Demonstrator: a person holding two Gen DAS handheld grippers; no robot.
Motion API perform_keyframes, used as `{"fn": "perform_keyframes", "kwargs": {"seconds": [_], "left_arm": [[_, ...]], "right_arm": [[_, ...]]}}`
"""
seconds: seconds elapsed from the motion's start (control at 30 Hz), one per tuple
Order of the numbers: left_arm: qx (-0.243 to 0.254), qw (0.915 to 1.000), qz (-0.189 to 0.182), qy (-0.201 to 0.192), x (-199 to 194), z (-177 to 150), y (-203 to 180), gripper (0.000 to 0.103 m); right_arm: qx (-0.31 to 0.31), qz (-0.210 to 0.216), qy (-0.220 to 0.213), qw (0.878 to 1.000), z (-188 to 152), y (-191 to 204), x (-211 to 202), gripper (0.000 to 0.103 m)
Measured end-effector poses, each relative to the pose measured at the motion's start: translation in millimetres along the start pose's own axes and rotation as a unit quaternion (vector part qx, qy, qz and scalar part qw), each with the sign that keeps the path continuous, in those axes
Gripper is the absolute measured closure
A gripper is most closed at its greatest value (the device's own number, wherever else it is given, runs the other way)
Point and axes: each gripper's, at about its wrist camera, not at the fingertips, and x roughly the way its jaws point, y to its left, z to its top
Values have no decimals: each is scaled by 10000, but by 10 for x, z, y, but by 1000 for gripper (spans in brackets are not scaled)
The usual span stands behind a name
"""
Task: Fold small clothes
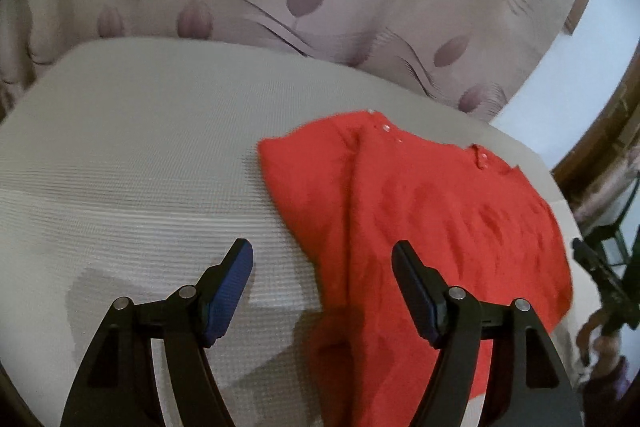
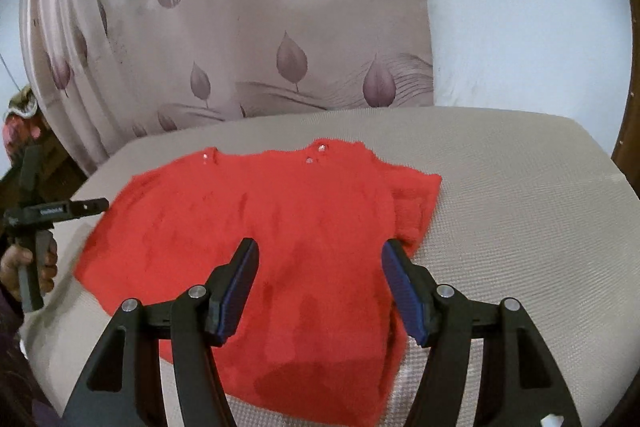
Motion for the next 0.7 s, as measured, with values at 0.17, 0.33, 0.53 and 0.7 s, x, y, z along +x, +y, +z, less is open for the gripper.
{"fn": "perform_keyframes", "kwargs": {"seconds": [0.17,0.33,0.53,0.7], "left_arm": [[-73,9983,-479,321,218,81,75,31],[-23,9917,-1230,363,311,183,98,31],[476,9898,-1309,297,393,226,-45,30],[982,9912,-842,272,399,200,-229,30]], "right_arm": [[-31,-1,87,10000,-40,78,76,41],[-242,-34,134,9996,-60,223,134,41],[-351,-13,155,9993,-79,390,227,41],[-427,-25,191,9989,-105,513,308,41]]}}
